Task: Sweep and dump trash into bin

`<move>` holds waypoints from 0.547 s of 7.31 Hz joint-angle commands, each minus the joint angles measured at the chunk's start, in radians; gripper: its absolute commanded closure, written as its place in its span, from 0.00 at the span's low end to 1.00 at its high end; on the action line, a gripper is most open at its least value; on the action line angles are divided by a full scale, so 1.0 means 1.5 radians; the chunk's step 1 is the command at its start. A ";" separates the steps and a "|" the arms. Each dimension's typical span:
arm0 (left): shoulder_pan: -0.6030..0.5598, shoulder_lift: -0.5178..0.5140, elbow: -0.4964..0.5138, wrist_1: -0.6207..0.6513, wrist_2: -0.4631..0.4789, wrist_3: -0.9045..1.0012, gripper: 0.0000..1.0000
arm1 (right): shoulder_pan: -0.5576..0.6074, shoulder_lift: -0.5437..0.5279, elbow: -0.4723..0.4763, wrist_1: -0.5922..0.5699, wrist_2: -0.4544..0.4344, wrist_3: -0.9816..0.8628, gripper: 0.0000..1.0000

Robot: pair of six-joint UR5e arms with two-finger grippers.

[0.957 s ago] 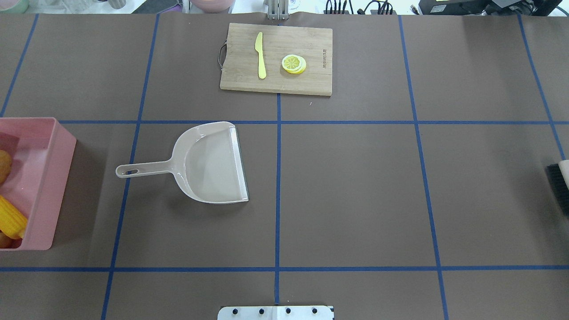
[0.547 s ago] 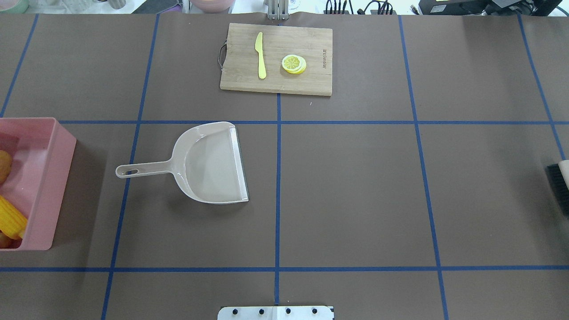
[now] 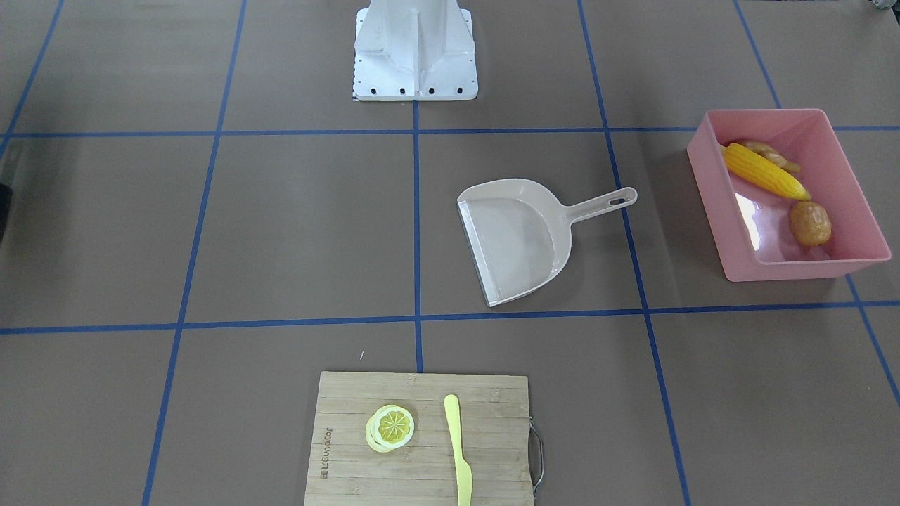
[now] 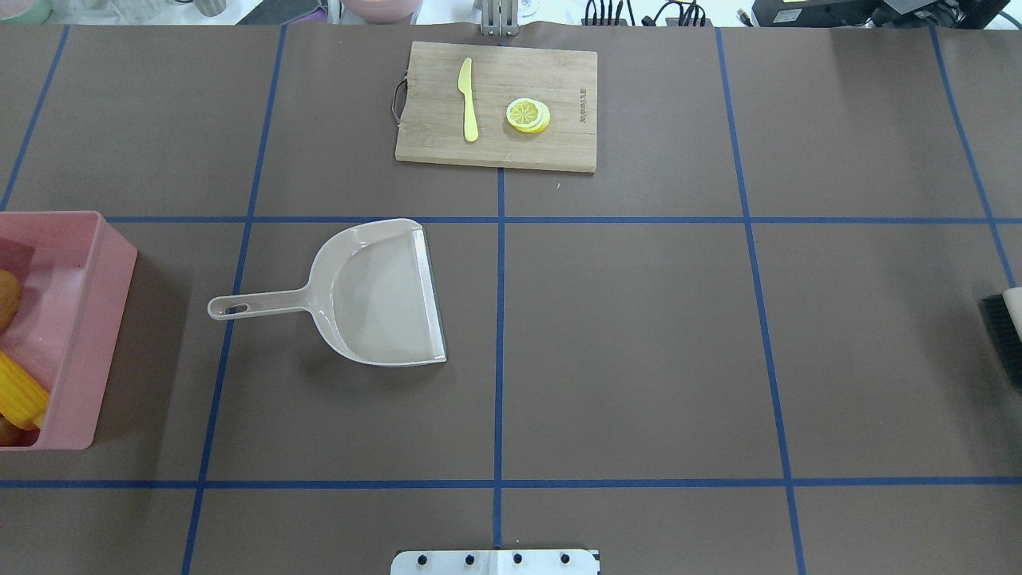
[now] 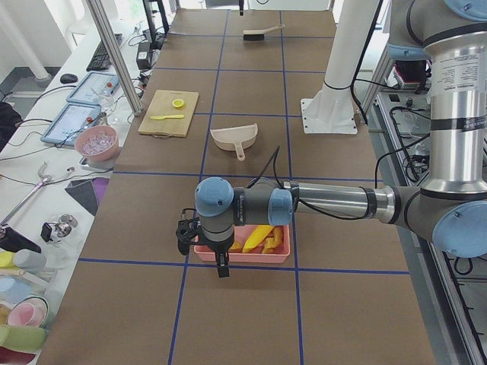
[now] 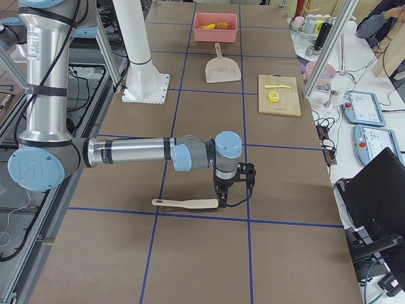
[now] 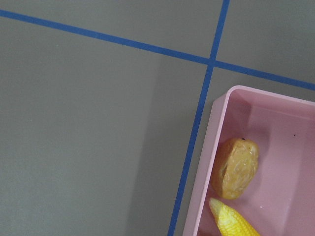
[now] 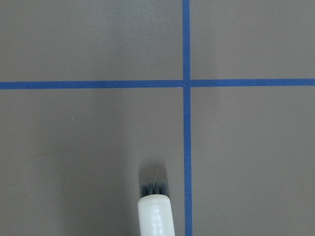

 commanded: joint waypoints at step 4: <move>0.002 -0.005 0.050 -0.089 -0.003 -0.004 0.02 | 0.000 0.000 0.002 -0.001 0.002 0.000 0.00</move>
